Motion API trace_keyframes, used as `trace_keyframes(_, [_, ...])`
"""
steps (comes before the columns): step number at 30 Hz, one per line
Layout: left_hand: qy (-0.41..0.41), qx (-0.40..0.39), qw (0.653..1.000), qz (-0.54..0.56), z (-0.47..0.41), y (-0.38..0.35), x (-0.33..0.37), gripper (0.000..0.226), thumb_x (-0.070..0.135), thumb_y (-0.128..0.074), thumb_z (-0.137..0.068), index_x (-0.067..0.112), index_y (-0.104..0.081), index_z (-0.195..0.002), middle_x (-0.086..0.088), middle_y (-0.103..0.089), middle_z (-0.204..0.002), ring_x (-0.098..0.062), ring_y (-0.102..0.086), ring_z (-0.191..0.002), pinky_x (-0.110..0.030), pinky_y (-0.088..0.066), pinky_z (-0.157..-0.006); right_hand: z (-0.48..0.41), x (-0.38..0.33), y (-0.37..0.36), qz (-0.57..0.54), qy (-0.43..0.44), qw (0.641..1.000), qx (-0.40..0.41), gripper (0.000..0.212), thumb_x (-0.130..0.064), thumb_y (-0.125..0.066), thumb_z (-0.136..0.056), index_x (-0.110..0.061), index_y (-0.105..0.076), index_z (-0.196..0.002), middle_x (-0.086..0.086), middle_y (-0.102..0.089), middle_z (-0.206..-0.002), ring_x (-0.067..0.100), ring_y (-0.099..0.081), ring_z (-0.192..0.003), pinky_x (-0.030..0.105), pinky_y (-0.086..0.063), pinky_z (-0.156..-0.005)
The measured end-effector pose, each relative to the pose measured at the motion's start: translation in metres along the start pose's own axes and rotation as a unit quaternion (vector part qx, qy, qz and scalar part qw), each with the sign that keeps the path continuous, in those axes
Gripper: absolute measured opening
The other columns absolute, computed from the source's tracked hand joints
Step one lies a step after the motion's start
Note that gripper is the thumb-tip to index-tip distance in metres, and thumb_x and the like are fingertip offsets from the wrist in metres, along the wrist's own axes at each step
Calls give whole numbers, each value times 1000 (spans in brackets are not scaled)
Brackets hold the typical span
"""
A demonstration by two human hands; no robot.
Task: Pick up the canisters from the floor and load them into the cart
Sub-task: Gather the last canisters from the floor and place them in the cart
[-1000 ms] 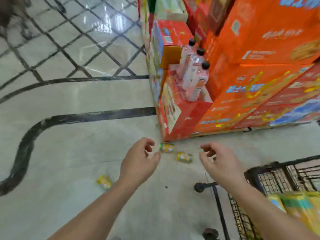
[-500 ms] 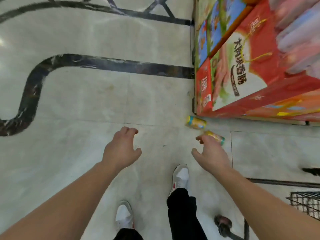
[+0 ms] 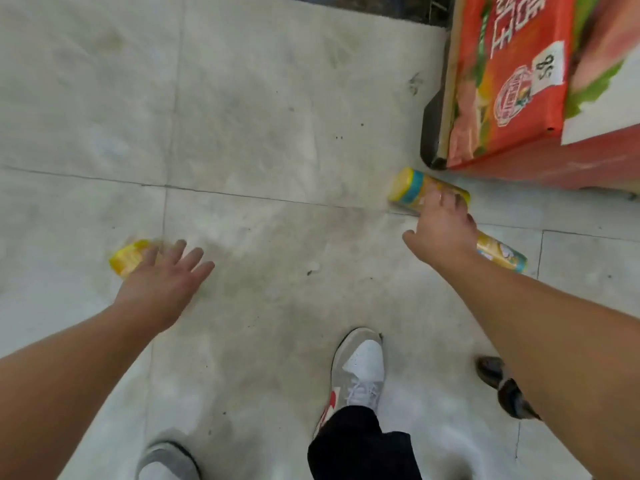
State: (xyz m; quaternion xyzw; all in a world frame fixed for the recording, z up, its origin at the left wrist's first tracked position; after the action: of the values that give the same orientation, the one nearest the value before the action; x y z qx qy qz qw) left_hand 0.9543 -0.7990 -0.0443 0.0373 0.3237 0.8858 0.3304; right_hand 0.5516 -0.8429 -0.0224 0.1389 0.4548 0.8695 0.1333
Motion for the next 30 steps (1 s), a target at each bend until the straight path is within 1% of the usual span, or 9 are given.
trace_keyframes(5, [-33, -49, 994, -95, -32, -40, -12, 62, 28, -37, -99, 32, -6, -153, -3, -5, -161, -32, -9, -148, -48, -15, -117, -50, 7, -35, 20, -3, 996, 85, 86, -14, -67, -81, -13, -18, -151, 15, -29, -150, 40, -29, -136, 53, -36, -106])
trace_keyframes(7, [-60, -85, 986, -131, -33, -42, -18, 62, 27, -46, -93, 35, -18, -148, -3, -19, -155, -26, -26, -141, -45, -27, -110, -60, 8, -36, 41, -7, 991, 127, 76, -9, -62, -86, -13, -22, -150, 19, -31, -146, 43, -33, -131, 54, -34, -104])
trace_keyframes(9, [-82, -98, 982, -142, -34, -42, -22, 47, 28, -52, -87, 36, -38, -132, 6, -40, -137, -17, -43, -125, -37, -39, -95, -65, 9, -34, 48, -7, 986, 156, 63, -7, -58, -90, -12, -31, -147, 24, -32, -145, 46, -37, -126, 55, -34, -103])
trace_keyframes(13, [-66, -122, 987, -83, -32, -34, -31, 51, 34, -64, -75, 37, -42, -121, 13, -51, -116, -13, -51, -109, -29, -47, -71, -62, 10, -40, 37, 1, 991, 128, 55, -9, -63, -88, -11, -39, -138, 22, -33, -145, 46, -41, -122, 54, -38, -102])
trace_keyframes(18, [-7, -35, 993, 112, -26, -11, -23, 62, 50, -71, -63, 41, -39, -115, 15, -51, -104, -12, -51, -97, -27, -39, -55, -14, -7, -41, -38, 60, 996, 50, 67, -25, -70, -85, -18, -36, -142, 10, -47, -137, 36, -44, -125, 49, -46, -93])
trace_keyframes(20, [17, 9, 970, 242, -17, 6, -15, 68, 49, -77, -57, 39, -43, -115, 15, -53, -104, -14, -52, -93, -29, -42, -59, 21, -16, -32, -96, 76, 992, 33, 72, -27, -73, -83, -22, -36, -144, 5, -46, -141, 31, -43, -127, 45, -47, -92])
trace_keyframes(24, [35, 60, 876, 478, 28, 58, 0, 71, 41, -84, -50, 39, -47, -111, 14, -55, -106, -16, -56, -89, -39, -52, -73, 100, -20, 5, -223, 38, 974, 25, 74, -36, -76, -80, -29, -36, -143, -4, -50, -136, 24, -48, -123, 41, -50, -85])
trace_keyframes(27, [16, 112, 809, 577, 89, 124, 7, 71, 37, -89, -51, 39, -50, -110, 13, -56, -106, -12, -58, -86, -40, -53, -76, 170, -13, 59, -305, 10, 951, 45, 73, -43, -77, -76, -34, -39, -138, -10, -52, -133, 19, -51, -120, 42, -51, -87])
trace_keyframes(30, [-20, 149, 754, 639, 173, 206, 12, 72, 33, -91, -51, 35, -52, -111, 12, -57, -106, -10, -59, -83, -32, -51, -68, 248, 3, 135, -350, -7, 933, 81, 73, -52, -75, -69, -41, -40, -132, -15, -55, -127, 16, -54, -115, 41, -52, -85])
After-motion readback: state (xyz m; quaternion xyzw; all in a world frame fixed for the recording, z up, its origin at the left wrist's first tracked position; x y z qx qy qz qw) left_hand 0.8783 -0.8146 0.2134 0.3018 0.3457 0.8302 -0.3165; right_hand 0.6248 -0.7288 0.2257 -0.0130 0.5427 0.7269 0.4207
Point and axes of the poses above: each hand's wrist, its own z-axis away from the middle knuckle, its own y-axis out of the back of the hand, x = y × z, the point moved 6 cm from there along -z, towards the middle knuckle
